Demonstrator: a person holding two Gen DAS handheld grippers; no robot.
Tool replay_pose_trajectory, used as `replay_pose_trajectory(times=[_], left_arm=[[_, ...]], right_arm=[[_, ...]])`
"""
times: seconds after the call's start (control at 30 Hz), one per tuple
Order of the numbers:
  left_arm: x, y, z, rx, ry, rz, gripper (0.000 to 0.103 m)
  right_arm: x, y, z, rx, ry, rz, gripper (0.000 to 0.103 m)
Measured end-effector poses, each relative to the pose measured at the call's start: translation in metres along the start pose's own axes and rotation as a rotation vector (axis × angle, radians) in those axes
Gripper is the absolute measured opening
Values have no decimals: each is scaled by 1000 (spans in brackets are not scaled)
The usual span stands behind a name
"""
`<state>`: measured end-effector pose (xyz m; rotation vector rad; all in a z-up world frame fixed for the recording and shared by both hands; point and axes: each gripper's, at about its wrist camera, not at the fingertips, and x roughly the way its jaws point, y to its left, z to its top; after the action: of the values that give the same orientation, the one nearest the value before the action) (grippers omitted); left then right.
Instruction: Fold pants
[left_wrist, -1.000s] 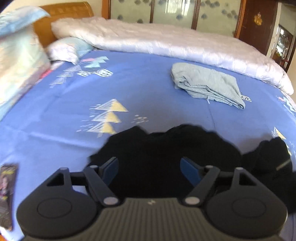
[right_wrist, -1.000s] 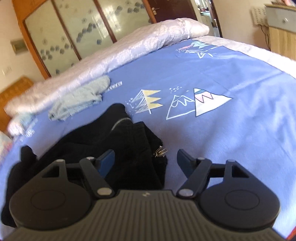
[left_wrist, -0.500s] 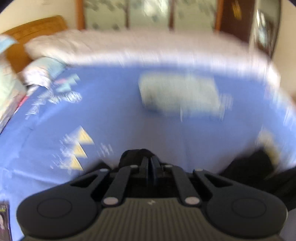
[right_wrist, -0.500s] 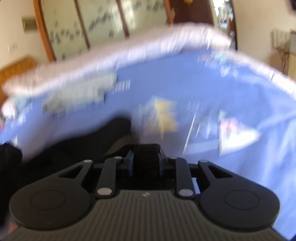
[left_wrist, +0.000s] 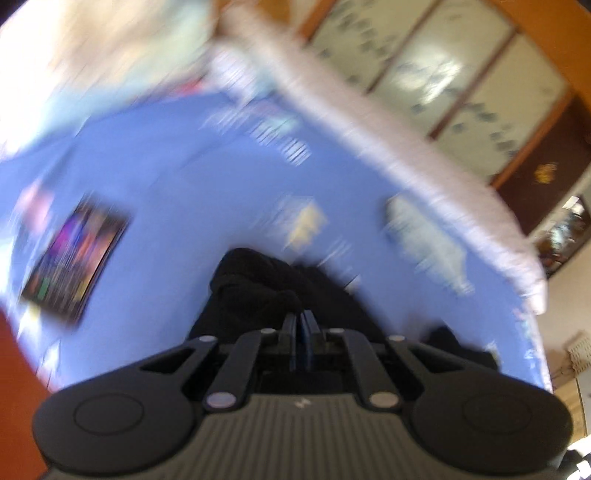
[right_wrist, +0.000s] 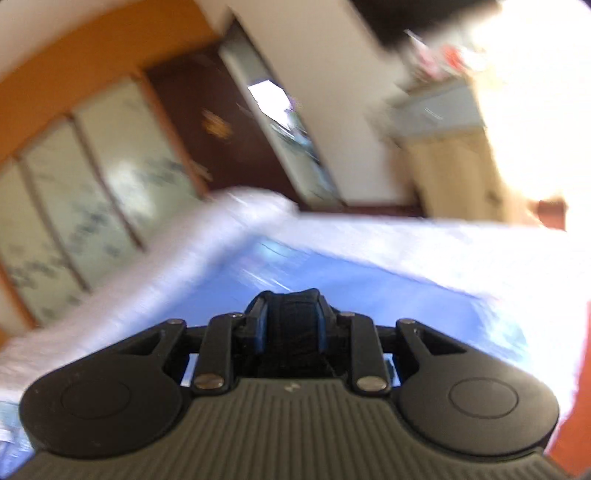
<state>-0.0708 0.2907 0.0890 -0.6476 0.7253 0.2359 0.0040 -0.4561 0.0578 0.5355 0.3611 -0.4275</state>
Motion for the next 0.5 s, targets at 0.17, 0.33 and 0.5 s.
replay_pose_trajectory(times=[0.17,0.33,0.5], left_arm=[[11,35,-24,-79,41,5,4],[8,20,-15,-22,5,-13,8],[11,10,-18,-26,-4,-4,34]], right_arm=[[8,-12,-27,-93,26,-286,68],[-1,11,-10,34,-32,-188,68],[25,104,-17,-145,46,31,68]])
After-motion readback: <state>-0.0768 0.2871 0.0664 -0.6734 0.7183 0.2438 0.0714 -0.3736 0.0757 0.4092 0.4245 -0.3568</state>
